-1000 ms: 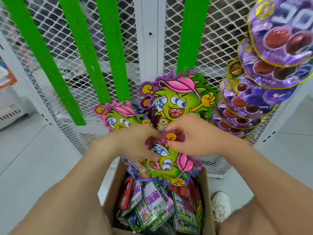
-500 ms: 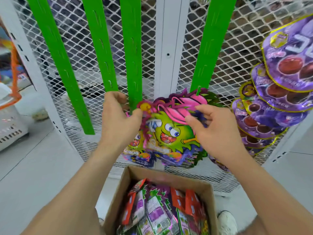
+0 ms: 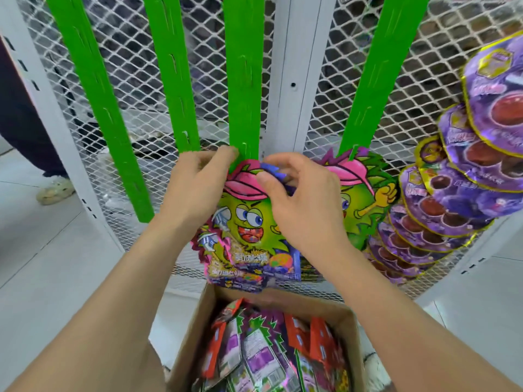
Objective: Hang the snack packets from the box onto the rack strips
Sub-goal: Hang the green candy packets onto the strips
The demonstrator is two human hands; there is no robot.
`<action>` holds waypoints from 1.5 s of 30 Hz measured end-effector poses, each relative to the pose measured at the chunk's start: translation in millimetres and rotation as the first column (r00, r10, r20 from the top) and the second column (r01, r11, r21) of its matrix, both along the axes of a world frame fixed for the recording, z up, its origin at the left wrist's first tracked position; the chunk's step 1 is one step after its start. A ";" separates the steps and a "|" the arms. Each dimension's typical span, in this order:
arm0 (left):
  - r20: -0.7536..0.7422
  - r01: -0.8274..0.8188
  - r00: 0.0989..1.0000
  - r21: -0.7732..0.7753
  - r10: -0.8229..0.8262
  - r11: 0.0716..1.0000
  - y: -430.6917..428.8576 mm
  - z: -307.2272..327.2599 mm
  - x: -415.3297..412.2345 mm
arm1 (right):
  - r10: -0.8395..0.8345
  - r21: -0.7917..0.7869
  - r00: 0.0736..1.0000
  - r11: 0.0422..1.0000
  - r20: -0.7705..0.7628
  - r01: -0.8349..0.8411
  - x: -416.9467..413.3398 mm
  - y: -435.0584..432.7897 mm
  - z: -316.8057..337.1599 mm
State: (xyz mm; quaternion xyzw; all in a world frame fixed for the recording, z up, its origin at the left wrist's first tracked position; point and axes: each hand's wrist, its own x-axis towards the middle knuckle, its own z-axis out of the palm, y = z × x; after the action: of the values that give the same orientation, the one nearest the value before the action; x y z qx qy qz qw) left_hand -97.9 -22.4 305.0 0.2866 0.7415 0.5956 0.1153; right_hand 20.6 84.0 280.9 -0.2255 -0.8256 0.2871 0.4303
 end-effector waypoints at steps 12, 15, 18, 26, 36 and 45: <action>-0.029 0.191 0.981 -0.049 -0.193 0.980 -11.6 2.0 -11.7 | -0.099 -0.070 0.982 0.994 -0.159 0.089 -11.1 -10.1 1.7; -0.012 0.200 0.979 -0.069 -0.201 0.977 -11.9 1.1 -12.4 | -0.121 -0.036 0.987 0.992 -0.110 0.118 -10.4 -10.8 1.9; -0.005 0.209 0.978 -0.089 -0.210 0.974 -11.5 -1.4 -15.1 | -0.124 -0.003 0.990 0.992 -0.061 0.124 -11.4 -10.1 -1.8; -0.070 0.202 0.975 -0.094 -0.209 0.975 -14.8 -6.7 -17.0 | -0.091 0.134 0.996 0.987 -0.014 0.092 -3.4 -16.7 -16.5; -0.016 0.149 0.989 -0.082 -0.150 0.985 -19.2 -0.6 -20.0 | 0.107 0.289 0.993 0.953 -0.040 -0.091 14.2 -15.1 -6.7; -0.094 0.160 0.982 -0.069 -0.166 0.985 -23.1 -3.3 -28.2 | 0.287 -0.151 0.912 0.956 0.292 -0.253 29.1 -4.3 3.4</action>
State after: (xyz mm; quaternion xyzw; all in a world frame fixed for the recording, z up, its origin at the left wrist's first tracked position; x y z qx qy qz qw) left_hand -126.1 -45.5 301.6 0.3718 0.7381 0.5465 0.1355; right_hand 49.6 79.7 284.3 -0.1749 -0.8889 0.3500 0.2382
